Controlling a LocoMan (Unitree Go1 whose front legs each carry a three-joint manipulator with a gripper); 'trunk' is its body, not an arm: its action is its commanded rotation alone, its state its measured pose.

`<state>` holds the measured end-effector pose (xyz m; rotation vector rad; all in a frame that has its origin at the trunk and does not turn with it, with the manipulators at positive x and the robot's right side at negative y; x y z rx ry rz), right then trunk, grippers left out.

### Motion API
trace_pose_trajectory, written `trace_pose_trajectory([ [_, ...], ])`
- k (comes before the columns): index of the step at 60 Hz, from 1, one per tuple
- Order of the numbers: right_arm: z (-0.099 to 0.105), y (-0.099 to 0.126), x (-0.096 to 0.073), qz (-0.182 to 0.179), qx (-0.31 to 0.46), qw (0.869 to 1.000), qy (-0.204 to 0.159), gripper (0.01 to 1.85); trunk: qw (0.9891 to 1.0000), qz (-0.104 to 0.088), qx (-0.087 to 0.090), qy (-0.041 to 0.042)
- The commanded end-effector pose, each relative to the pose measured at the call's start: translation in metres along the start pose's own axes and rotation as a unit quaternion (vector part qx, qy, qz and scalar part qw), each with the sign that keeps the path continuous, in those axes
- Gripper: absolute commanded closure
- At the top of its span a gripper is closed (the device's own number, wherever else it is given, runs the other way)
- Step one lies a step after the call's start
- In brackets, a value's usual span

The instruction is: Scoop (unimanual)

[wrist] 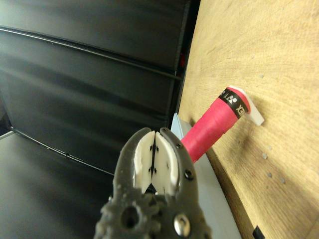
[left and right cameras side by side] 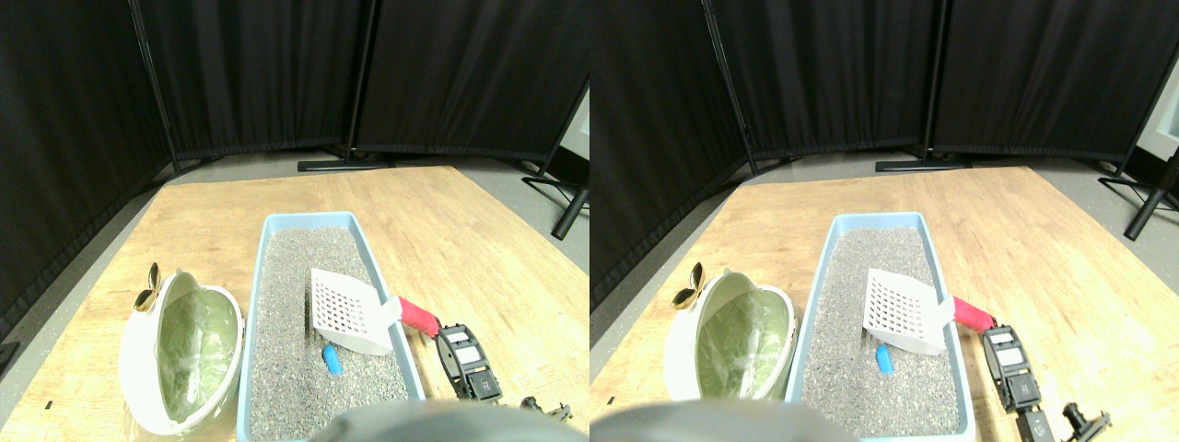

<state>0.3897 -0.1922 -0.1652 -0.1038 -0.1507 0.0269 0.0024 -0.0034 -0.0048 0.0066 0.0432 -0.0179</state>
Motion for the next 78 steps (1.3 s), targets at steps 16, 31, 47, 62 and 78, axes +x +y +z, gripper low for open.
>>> trace_pose_trajectory([
  [16, 0.008, 0.002, 0.003, 0.006, -0.001, 1.000, -0.026, 1.45, 1.0000, 0.003, -0.004, -0.0002],
  [31, 0.007, 0.001, 0.009, 0.022, 0.065, 0.997, -0.045, 1.18, 1.0000, 0.001, -0.006, 0.0050],
  [47, -0.004, 0.000, 0.021, 0.037, 0.132, 0.990, -0.020, 0.97, 0.9999, 0.002, -0.007, 0.0088],
  [62, -0.017, -0.002, 0.032, 0.043, 0.149, 0.988, -0.007, 0.98, 0.9998, 0.006, -0.010, 0.0151],
  [78, -0.031, -0.002, 0.038, 0.026, 0.158, 0.987, 0.028, 0.99, 0.9997, 0.007, -0.011, 0.0192],
])
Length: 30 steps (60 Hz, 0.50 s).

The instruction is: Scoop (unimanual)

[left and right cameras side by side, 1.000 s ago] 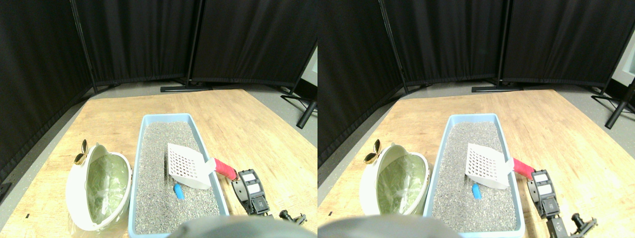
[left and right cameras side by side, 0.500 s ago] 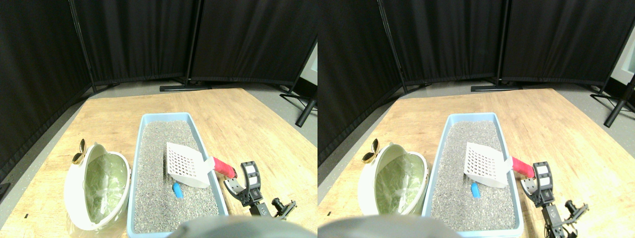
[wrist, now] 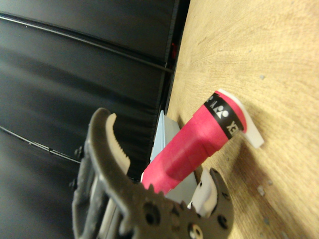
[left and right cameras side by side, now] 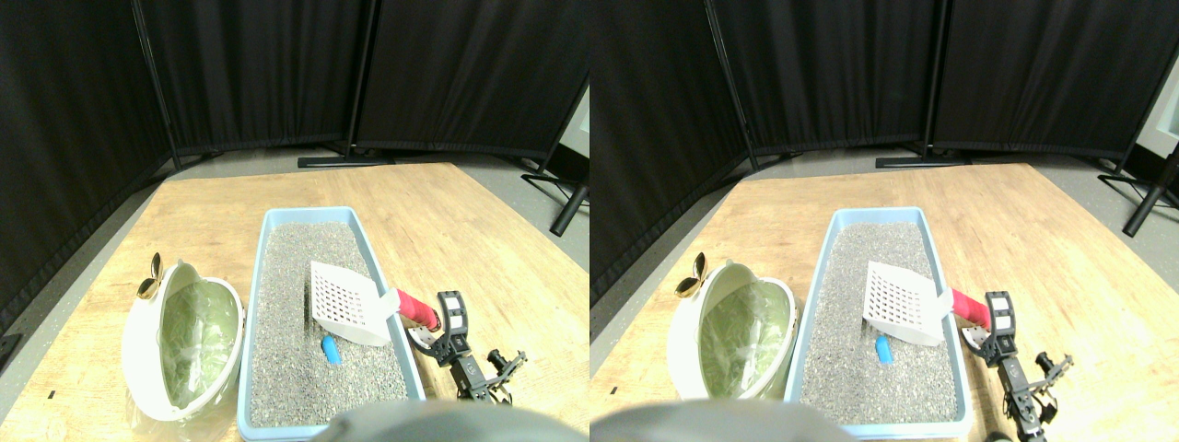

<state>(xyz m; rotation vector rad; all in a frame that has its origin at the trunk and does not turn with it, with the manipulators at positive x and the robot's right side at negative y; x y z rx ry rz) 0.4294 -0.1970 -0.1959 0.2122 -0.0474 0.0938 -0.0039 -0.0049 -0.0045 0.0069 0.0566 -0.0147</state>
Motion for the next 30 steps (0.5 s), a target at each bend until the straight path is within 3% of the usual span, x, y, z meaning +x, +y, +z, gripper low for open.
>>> trace_pose_trajectory([
  [1, 0.005, 0.001, 0.003, 0.004, -0.002, 1.000, -0.018, 0.99, 0.9998, 0.006, -0.011, 0.0125],
  [30, -0.006, -0.005, 0.018, -0.019, 0.013, 1.000, 0.003, 1.02, 0.9997, 0.004, -0.007, 0.0215],
])
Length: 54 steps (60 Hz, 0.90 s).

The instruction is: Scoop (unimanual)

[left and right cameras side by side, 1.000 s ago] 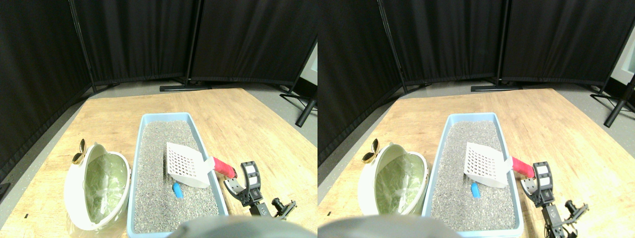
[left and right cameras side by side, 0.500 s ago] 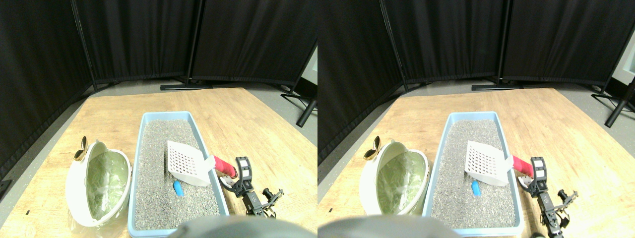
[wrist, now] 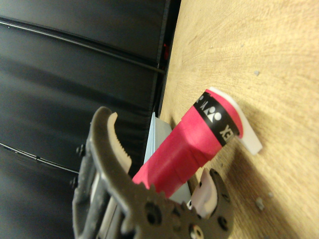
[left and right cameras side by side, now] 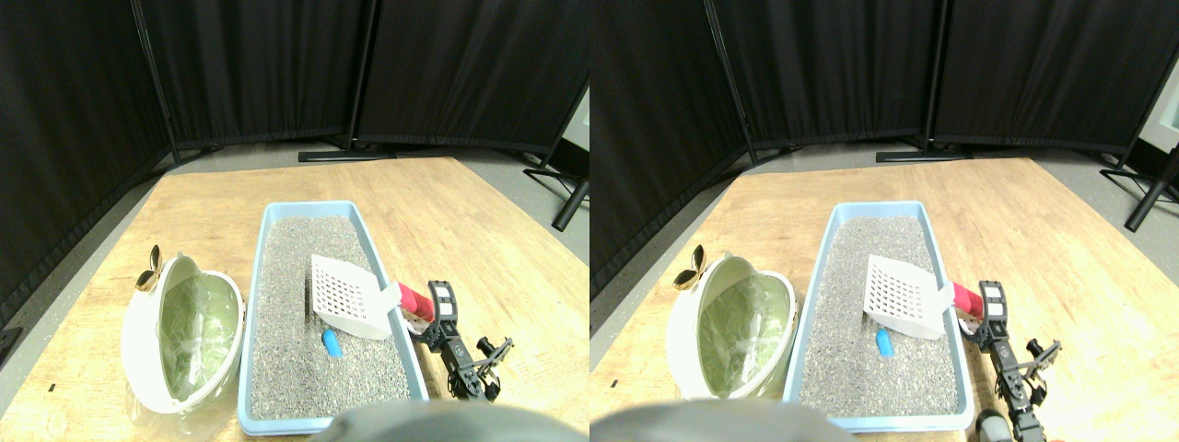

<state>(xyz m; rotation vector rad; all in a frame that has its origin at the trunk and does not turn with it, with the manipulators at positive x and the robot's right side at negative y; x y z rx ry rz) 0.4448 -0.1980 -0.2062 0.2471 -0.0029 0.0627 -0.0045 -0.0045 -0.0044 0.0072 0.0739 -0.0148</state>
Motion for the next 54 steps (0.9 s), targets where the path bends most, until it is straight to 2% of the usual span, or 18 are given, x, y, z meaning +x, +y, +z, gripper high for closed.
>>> trace_pose_trajectory([
  [1, 0.005, 0.000, 0.005, -0.009, 0.001, 1.000, -0.012, 1.01, 0.9999, 0.003, -0.007, 0.0126],
  [28, 0.006, -0.007, 0.019, -0.017, 0.031, 0.999, 0.002, 0.98, 0.9999, 0.004, -0.006, 0.0138],
  [52, 0.006, -0.007, 0.019, -0.017, 0.031, 0.999, 0.002, 0.98, 0.9999, 0.004, -0.006, 0.0138],
  [53, -0.002, -0.004, 0.029, -0.020, 0.038, 0.999, 0.024, 1.00, 0.9997, 0.016, -0.013, 0.0154],
  [54, -0.002, -0.004, 0.029, -0.020, 0.038, 0.999, 0.024, 1.00, 0.9997, 0.016, -0.013, 0.0154],
])
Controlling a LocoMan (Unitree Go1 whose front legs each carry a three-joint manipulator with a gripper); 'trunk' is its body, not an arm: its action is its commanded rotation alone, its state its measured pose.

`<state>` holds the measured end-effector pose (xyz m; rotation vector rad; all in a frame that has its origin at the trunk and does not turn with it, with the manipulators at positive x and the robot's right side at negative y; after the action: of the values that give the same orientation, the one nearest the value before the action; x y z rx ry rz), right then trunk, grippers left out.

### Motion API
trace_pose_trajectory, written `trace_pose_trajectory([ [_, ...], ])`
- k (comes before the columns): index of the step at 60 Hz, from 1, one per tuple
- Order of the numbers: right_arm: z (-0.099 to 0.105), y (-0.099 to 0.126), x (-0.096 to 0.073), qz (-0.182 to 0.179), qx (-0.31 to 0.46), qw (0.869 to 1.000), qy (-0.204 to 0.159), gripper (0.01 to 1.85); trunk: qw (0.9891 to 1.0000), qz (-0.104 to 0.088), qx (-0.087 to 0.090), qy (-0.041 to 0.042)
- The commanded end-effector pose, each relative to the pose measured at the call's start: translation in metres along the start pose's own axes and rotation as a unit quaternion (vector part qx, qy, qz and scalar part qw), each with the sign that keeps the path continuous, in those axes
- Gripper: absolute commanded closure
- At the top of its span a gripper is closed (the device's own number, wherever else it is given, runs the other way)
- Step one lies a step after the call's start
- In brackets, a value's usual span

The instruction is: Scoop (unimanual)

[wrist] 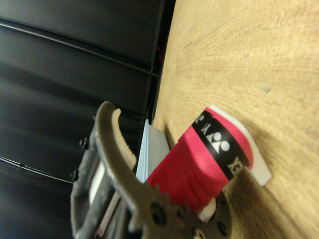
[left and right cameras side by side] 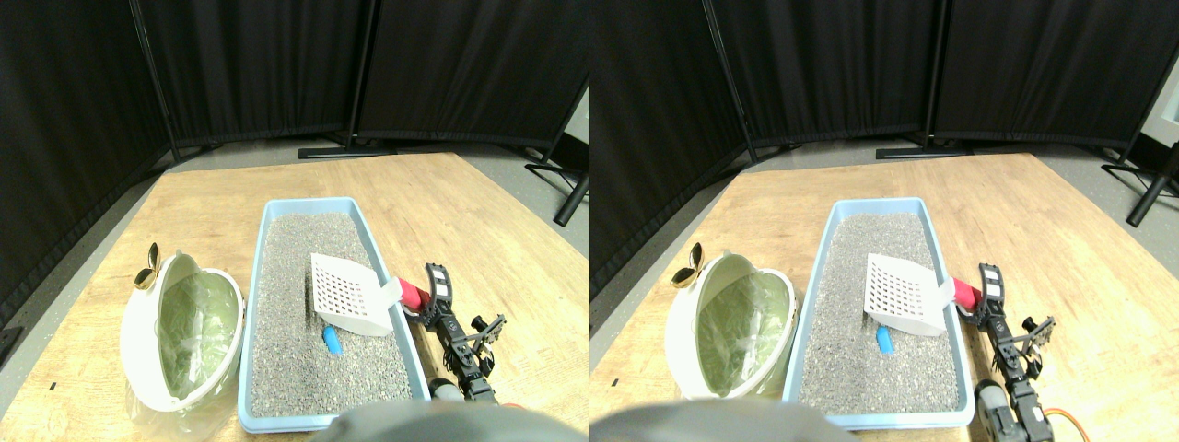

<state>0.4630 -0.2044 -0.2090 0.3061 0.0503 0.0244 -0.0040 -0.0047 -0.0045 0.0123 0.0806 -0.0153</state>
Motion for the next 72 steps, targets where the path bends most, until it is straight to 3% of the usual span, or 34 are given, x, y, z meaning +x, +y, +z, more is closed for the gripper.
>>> trace_pose_trajectory([
  [1, 0.000, 0.004, 0.011, 0.003, 0.007, 1.000, 0.002, 1.00, 0.9997, 0.016, -0.016, 0.0120],
  [24, -0.005, 0.008, 0.019, -0.008, 0.023, 0.999, 0.024, 1.23, 0.9995, 0.019, -0.019, 0.0144],
  [28, -0.008, 0.007, 0.022, 0.016, 0.011, 1.000, 0.013, 1.54, 0.9995, 0.020, -0.019, 0.0149],
  [29, -0.008, 0.007, 0.022, 0.016, 0.011, 1.000, 0.013, 1.54, 0.9995, 0.020, -0.019, 0.0149],
  [30, -0.008, 0.007, 0.023, 0.018, 0.017, 1.000, 0.011, 1.68, 0.9995, 0.020, -0.018, 0.0142],
  [32, -0.008, 0.007, 0.023, 0.018, 0.017, 1.000, 0.011, 1.68, 0.9995, 0.020, -0.018, 0.0142],
  [34, -0.009, 0.006, 0.024, 0.047, 0.004, 0.999, -0.001, 1.81, 0.9995, 0.020, -0.018, 0.0142],
  [57, 0.002, 0.006, 0.017, 0.077, -0.016, 0.996, -0.031, 1.81, 0.9996, 0.015, -0.017, 0.0160],
  [63, 0.008, 0.007, 0.013, 0.094, -0.019, 0.994, -0.049, 1.81, 0.9996, 0.015, -0.018, 0.0156],
  [65, 0.016, 0.010, 0.007, 0.104, -0.025, 0.992, -0.074, 1.81, 0.9996, 0.015, -0.019, 0.0160],
  [68, 0.016, 0.010, 0.007, 0.104, -0.025, 0.992, -0.074, 1.81, 0.9996, 0.015, -0.019, 0.0160],
  [72, 0.030, 0.015, 0.002, 0.120, -0.048, 0.986, -0.105, 1.81, 0.9995, 0.018, -0.021, 0.0168],
])
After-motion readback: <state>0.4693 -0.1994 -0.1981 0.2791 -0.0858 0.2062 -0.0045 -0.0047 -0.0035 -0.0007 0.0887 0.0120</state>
